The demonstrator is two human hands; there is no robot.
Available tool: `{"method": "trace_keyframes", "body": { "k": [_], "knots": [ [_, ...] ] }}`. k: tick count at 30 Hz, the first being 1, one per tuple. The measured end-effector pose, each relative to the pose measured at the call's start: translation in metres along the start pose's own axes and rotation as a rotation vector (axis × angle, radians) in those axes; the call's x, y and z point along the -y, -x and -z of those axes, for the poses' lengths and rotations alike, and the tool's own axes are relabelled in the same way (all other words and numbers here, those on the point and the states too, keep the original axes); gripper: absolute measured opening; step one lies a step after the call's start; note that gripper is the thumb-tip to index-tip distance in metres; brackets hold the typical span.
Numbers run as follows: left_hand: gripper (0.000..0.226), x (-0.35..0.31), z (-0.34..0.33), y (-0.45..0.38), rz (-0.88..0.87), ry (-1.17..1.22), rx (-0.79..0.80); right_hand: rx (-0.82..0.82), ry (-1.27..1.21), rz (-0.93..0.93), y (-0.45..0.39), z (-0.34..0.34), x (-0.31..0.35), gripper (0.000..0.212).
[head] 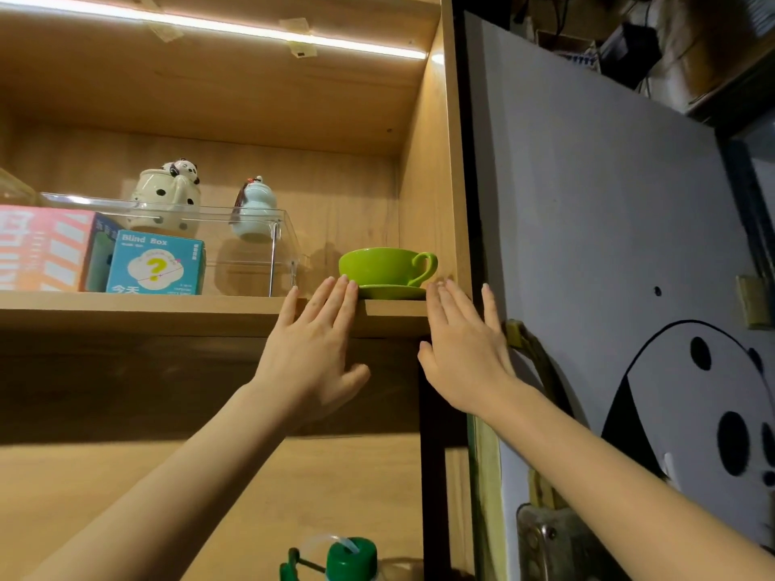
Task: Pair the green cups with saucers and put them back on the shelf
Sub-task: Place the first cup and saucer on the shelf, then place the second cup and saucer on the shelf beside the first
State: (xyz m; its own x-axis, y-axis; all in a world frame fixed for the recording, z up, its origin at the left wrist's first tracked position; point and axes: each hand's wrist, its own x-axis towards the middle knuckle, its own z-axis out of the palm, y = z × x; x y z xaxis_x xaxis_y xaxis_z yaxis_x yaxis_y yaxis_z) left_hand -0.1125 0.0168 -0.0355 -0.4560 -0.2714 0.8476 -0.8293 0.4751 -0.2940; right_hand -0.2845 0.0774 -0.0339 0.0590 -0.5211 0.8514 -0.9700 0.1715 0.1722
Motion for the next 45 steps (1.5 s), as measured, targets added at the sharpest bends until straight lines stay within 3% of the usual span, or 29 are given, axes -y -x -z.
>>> {"method": "trace_keyframes", "body": {
  "k": [3, 6, 14, 19, 23, 30, 35, 41, 45],
  "knots": [
    [0.085, -0.001, 0.019, -0.004, 0.023, 0.029, 0.203, 0.120, 0.018, 0.015, 0.000, 0.014, 0.001, 0.069],
    [0.081, -0.002, 0.038, 0.002, 0.028, 0.059, 0.287, 0.230, -0.083, 0.063, 0.007, 0.033, 0.000, 0.073],
    [0.055, -0.007, 0.062, 0.076, 0.112, 0.444, 0.157, 0.119, -0.499, 0.068, 0.071, 0.052, 0.020, 0.066],
    [0.056, -0.019, 0.058, 0.154, 0.113, 0.440, -0.002, 0.129, -0.658, 0.045, 0.126, 0.041, 0.048, 0.063],
    [0.066, -0.034, 0.050, 0.223, 0.194, 0.481, 0.045, 0.221, -0.755, 0.025, 0.185, 0.024, 0.082, 0.064],
    [0.074, -0.048, 0.035, 0.351, 0.452, 0.630, 0.289, 0.529, -0.963, -0.100, 0.300, -0.026, 0.141, 0.062],
    [0.067, -0.059, 0.023, 0.443, 0.718, 0.734, 0.483, 0.732, -0.984, -0.210, 0.384, -0.064, 0.178, 0.062],
    [0.055, -0.074, 0.007, 0.551, 1.173, 0.771, 0.814, 0.971, -0.991, -0.409, 0.469, -0.101, 0.209, 0.053],
    [0.045, -0.086, -0.007, 0.605, 1.458, 0.797, 0.922, 1.103, -1.016, -0.569, 0.501, -0.118, 0.223, 0.042]
  ]
}}
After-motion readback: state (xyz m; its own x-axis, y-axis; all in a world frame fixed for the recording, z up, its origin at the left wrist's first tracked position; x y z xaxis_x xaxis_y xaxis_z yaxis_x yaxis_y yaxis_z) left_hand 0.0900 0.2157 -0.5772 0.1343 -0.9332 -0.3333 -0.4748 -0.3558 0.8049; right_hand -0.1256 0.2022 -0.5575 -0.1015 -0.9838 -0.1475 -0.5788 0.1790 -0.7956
